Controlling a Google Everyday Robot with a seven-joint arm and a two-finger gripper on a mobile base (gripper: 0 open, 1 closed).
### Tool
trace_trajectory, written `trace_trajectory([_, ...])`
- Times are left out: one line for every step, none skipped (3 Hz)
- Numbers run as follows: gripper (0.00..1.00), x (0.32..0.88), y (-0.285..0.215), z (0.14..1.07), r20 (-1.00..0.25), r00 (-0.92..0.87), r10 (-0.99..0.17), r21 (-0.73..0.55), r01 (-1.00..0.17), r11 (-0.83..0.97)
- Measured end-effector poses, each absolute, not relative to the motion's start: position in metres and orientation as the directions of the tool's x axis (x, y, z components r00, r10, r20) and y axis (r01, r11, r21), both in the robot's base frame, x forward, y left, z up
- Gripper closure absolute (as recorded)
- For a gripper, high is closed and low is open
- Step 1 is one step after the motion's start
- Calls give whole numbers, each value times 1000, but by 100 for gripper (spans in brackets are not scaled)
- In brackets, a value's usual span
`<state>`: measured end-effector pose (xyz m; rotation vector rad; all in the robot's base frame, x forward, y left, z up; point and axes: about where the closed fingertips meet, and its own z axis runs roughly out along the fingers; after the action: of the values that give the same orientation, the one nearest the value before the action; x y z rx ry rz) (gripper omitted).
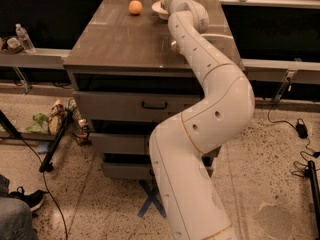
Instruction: Place redbull can into paper bowl
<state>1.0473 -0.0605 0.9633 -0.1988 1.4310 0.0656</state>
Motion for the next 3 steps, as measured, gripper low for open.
trace_trajectory([62, 1048, -65, 964, -985, 153, -80, -103, -146, 984])
trace_trajectory([31, 1048, -67, 965, -981, 169, -96, -119, -130, 984])
trace_trajectory([1, 1049, -66, 964, -979, 174, -106, -129, -127, 984])
